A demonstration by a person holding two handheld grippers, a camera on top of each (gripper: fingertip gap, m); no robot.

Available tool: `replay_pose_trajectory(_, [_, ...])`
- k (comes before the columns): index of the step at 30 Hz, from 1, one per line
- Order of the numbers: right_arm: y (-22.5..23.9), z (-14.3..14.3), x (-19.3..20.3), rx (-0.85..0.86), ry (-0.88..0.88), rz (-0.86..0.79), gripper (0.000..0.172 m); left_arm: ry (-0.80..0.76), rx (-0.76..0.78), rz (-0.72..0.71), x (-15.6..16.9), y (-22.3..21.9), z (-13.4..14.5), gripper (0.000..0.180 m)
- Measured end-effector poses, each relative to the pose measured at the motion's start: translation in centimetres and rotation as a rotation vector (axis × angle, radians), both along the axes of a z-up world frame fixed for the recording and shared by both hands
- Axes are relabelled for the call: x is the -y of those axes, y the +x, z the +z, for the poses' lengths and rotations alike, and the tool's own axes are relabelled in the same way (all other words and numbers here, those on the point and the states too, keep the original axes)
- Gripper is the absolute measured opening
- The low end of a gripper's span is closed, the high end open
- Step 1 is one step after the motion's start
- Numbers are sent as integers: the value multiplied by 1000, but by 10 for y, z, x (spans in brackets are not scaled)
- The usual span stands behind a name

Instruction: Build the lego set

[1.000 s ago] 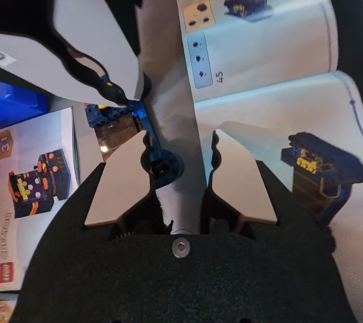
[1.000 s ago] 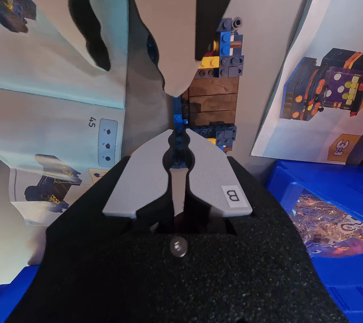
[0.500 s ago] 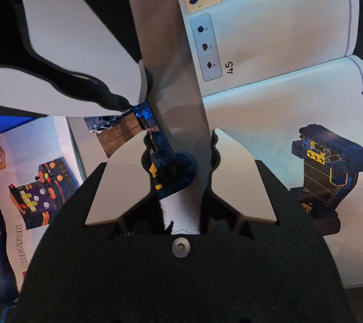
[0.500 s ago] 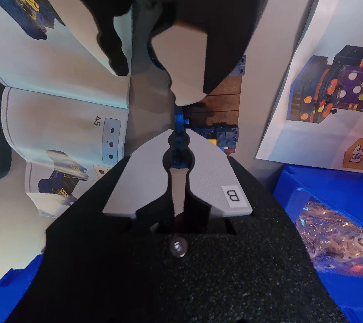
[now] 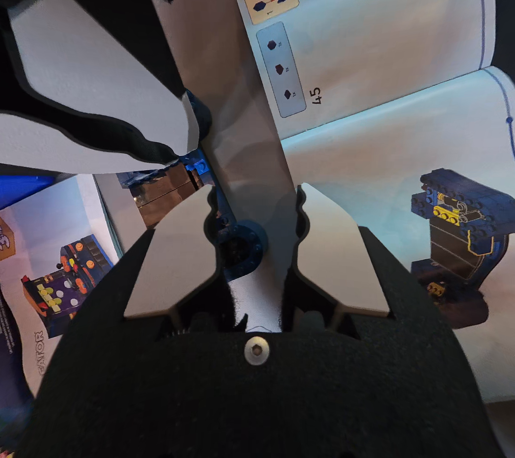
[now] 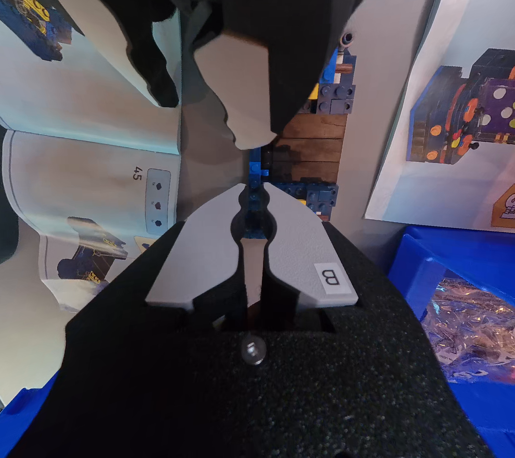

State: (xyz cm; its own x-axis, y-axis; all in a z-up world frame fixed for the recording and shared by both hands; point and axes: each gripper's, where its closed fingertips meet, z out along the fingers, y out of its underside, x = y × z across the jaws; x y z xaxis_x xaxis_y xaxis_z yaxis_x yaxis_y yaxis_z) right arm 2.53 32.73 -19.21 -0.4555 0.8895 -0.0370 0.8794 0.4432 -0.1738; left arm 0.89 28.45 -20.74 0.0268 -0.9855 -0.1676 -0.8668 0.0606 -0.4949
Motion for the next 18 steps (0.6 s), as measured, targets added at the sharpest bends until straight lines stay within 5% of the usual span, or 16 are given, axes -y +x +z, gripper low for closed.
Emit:
replay_pose_trajectory(6, [-1,0,0,-8,-43,-36,7,27,75,139,-20,-5,10,19])
replay_pose_trajectory(18, [1,0,2,-28,-24,-16,7,77,-10,193,-28,-5,-4,10])
